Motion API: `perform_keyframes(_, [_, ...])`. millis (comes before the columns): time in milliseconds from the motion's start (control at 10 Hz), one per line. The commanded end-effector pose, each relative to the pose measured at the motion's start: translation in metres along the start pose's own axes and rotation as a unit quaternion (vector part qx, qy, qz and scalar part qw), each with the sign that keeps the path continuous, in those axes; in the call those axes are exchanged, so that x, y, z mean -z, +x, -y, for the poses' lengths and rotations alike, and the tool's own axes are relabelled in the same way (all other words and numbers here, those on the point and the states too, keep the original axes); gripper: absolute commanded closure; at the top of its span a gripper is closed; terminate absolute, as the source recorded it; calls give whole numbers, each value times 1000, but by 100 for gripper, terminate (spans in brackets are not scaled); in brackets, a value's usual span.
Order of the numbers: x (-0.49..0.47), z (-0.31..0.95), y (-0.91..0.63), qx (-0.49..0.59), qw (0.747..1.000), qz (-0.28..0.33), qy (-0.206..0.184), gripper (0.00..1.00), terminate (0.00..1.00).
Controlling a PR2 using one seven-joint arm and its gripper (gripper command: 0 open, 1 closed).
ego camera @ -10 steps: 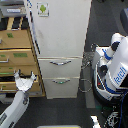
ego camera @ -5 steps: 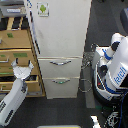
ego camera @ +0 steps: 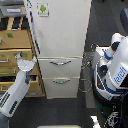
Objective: Opening the fridge
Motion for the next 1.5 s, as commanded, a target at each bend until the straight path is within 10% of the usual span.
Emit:
perform_keyframes(100, [-15,28,52,17,1000,-14,-17,0,0])
perform_keyframes(1500, [-37,83,119,55,997,-18,-56,0,0])
